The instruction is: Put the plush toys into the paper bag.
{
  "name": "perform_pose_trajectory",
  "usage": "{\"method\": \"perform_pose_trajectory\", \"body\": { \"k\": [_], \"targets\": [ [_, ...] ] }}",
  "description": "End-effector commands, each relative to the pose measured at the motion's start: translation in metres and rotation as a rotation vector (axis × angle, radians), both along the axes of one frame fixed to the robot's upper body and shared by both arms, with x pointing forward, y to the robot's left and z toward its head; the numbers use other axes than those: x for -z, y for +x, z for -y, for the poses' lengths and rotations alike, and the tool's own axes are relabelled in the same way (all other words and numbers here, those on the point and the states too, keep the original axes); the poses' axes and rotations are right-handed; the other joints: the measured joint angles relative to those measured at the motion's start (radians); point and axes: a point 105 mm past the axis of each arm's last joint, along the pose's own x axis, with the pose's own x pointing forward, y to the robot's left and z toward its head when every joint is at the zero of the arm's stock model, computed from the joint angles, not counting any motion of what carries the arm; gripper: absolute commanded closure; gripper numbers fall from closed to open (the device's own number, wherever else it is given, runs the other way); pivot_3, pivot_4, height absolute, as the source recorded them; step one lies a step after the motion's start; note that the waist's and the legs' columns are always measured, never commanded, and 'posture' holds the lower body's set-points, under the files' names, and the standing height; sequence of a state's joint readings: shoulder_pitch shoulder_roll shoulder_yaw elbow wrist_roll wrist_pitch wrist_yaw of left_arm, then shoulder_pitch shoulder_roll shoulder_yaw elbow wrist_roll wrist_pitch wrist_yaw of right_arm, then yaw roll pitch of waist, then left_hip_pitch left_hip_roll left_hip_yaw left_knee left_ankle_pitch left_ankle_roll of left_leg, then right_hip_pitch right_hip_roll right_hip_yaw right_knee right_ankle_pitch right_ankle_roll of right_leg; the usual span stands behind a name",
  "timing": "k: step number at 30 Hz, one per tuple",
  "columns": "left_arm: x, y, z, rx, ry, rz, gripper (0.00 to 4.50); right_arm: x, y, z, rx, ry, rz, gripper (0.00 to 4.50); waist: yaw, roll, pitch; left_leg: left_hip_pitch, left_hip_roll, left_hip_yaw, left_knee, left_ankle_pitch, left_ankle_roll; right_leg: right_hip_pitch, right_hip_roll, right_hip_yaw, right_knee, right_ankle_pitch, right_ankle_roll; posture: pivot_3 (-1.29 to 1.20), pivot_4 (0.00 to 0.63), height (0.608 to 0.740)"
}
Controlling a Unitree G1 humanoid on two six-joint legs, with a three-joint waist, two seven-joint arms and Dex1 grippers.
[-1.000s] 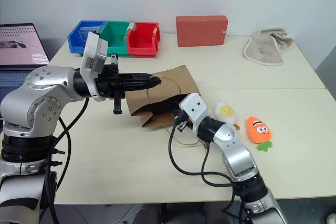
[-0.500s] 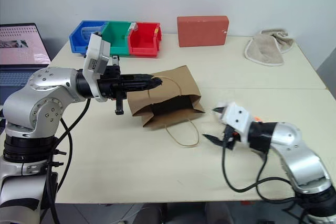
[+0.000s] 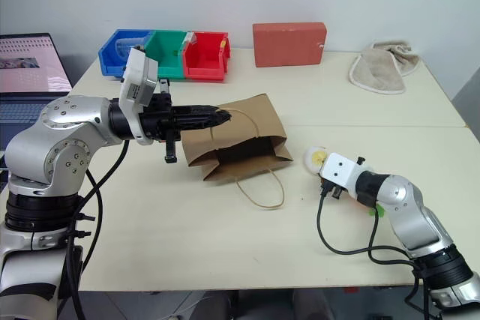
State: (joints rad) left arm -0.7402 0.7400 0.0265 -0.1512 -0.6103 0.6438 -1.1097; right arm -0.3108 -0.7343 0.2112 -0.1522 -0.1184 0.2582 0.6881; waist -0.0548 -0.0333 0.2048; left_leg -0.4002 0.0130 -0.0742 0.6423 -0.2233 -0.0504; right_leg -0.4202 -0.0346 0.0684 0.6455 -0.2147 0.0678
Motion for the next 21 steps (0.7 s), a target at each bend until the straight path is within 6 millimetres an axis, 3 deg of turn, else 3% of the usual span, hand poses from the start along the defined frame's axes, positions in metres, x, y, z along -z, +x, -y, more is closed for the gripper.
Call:
{"method": "perform_pose_trajectory", "body": {
  "k": [1, 2, 8, 14, 17, 21],
  "targets": [
    [-0.011, -0.004, 0.0, 0.004, -0.005, 0.06, 4.5, -0.011, 0.003, 0.003, -0.011, -0.011, 0.043, 4.14, 0.0, 0.0, 0.0, 0.0, 0.0, 0.0, 0.0, 0.0, 0.0, 0.0, 0.0, 0.0, 0.0, 0.0, 0.0, 0.0, 0.15, 0.74],
    [-0.011, -0.004, 0.0, 0.003, -0.007, 0.06, 4.5, -0.012, 0.002, 0.003, -0.016, -0.013, 0.043, 4.49, 0.0, 0.0, 0.0, 0.0, 0.0, 0.0, 0.0, 0.0, 0.0, 0.0, 0.0, 0.0, 0.0, 0.0, 0.0, 0.0, 0.15, 0.74],
    [-0.014, -0.004, 0.001, 0.009, -0.018, 0.063, 4.5, -0.031, -0.017, 0.001, -0.14, 0.01, -0.017, 4.49, 0.001, 0.0, 0.0, 0.0, 0.0, 0.0, 0.0, 0.0, 0.0, 0.0, 0.0, 0.0, 0.0, 0.0, 0.0, 0.0, 0.15, 0.74],
    [-0.013, -0.004, 0.007, 0.034, -0.022, 0.058, 4.5, -0.067, -0.075, -0.033, -0.447, 0.129, -0.221, 4.49, 0.002, 0.0, 0.0, 0.0, 0.0, 0.0, 0.0, 0.0, 0.0, 0.0, 0.0, 0.0, 0.0, 0.0, 0.0, 0.0, 0.15, 0.74],
    [-0.012, -0.006, 0.012, 0.058, -0.022, 0.055, 4.5, -0.074, -0.075, -0.055, -0.471, 0.191, -0.207, 4.49, -0.002, 0.0, 0.0, 0.001, 0.001, -0.001, 0.0, 0.0, 0.0, 0.001, 0.001, -0.001, 0.0, 0.0, 0.0, 0.0, 0.15, 0.74],
    [-0.014, -0.009, 0.019, 0.087, -0.029, 0.056, 4.5, -0.074, -0.053, -0.087, -0.435, 0.255, -0.122, 4.49, -0.002, 0.0, 0.0, 0.001, 0.001, 0.0, 0.002, 0.0, 0.0, 0.001, 0.001, 0.0, 0.001, -0.001, -0.002, 0.0, 0.15, 0.74]
  ]
}}
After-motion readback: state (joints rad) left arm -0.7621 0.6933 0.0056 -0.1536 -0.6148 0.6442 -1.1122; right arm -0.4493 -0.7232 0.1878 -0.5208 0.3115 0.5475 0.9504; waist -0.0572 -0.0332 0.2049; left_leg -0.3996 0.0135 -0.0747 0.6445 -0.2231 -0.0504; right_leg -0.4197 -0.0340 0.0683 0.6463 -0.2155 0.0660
